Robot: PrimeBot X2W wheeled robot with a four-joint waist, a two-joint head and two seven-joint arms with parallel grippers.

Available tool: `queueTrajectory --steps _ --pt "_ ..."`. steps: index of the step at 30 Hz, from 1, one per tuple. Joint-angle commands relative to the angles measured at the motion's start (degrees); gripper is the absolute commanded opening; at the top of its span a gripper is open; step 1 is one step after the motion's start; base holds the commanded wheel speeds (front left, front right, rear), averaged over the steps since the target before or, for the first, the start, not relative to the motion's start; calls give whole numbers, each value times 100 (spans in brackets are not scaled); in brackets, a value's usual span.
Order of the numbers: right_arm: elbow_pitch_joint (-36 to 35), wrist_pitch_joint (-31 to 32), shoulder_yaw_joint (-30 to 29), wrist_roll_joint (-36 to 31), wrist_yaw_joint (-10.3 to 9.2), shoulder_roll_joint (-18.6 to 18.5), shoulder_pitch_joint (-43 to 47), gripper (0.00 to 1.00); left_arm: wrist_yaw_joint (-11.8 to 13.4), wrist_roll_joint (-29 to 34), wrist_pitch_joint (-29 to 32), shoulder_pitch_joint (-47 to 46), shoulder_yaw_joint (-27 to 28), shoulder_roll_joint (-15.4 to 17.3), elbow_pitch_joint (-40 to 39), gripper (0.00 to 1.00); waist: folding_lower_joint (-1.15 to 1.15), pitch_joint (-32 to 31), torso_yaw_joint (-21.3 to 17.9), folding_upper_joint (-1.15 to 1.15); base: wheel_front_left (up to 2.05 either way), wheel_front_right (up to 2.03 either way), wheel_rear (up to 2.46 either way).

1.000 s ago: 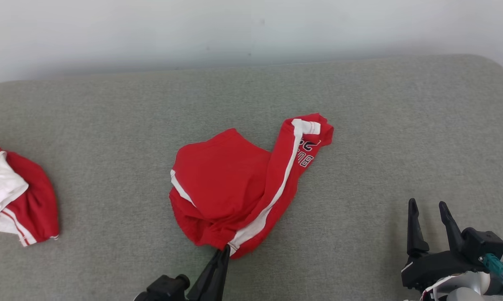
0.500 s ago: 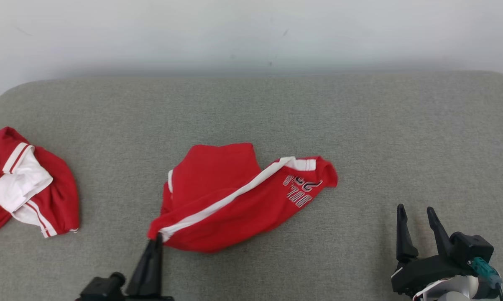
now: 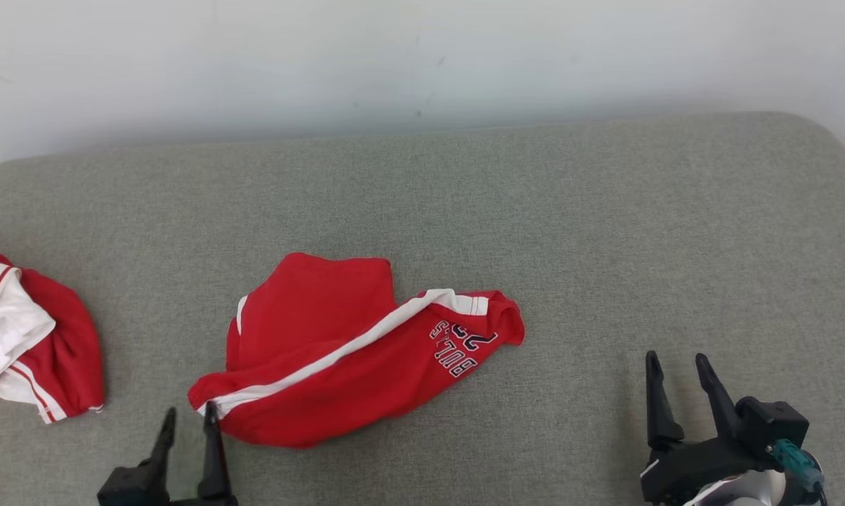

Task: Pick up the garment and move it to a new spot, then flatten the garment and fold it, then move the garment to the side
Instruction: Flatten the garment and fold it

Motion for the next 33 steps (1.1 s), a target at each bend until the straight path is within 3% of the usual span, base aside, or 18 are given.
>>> queueTrajectory --steps 1,5,16,33 --pt "-20 -4 32 36 -11 35 53 100 42 44 -19 -29 13 5 -19 100 0 -2 -3 0 0 0 0" --pt "-88 -4 183 85 -11 51 45 100 287 56 -19 70 -36 3 -136 100 0 -26 21 0 0 0 0" --pt "-652 -4 376 -240 -11 103 186 100 633 74 -19 393 -301 5 -419 100 0 -310 53 0 0 0 0" --pt "-752 -3 600 -331 -11 180 439 100 679 101 -19 607 -456 3 -507 100 0 -496 9 0 0 0 0"
